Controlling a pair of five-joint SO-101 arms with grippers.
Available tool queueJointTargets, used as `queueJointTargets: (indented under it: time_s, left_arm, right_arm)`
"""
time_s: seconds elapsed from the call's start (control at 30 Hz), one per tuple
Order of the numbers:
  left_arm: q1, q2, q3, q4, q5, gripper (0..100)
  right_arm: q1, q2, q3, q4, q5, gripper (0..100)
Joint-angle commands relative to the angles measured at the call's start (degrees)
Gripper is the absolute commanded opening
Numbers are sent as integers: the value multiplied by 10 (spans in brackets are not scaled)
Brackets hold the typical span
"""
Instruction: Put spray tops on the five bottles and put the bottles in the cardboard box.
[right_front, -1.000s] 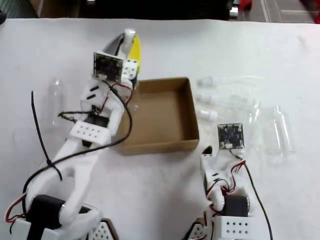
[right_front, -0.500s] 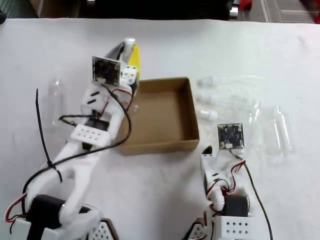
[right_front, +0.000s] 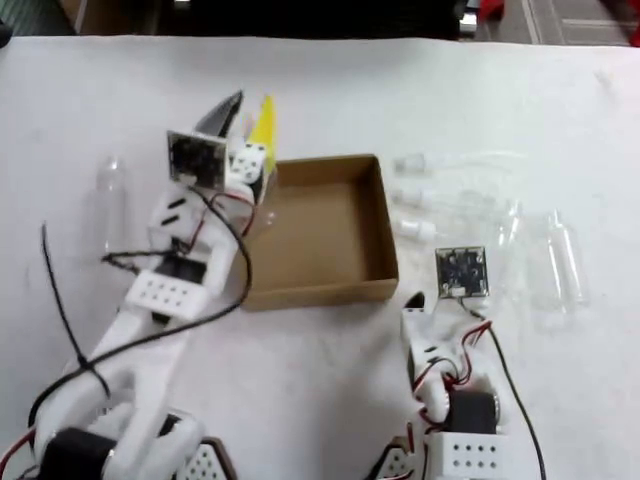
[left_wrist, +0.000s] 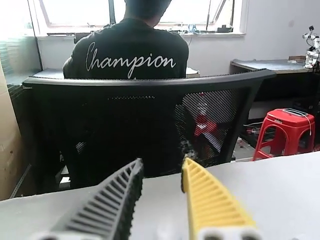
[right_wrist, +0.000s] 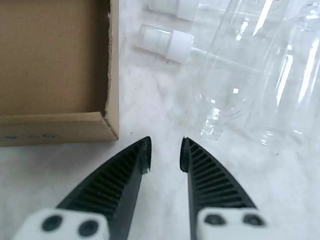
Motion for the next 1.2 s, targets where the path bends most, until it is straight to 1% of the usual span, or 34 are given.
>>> queueJointTargets:
  time_s: [0.0,0.5,0.63,0.73,0.87,1.0,1.1,1.17]
  left_arm:
    - [-4,-57,8,2,5,129]
    - [-9,-64,7,3,5,129]
    - [-9,-56,-43,14,4,129]
    - [-9,-38,-117,76,5,129]
    - [-29,4,-260,180,7,132]
    - [-40,95,-420,314,6,129]
    - [-36,171,-504,416,8,128]
    - [-36,204,-542,469,9,126]
  right_arm:
    - [-4,-6,6,-8,6,91]
    - [-4,-6,6,-8,6,91]
    - [-4,-6,6,-8,6,91]
    - [-4,-6,6,-8,6,91]
    - [-4,-6,6,-8,6,91]
    - [-4,-6,6,-8,6,91]
    - [-4,-6,6,-8,6,91]
    - [-4,-6,6,-8,6,91]
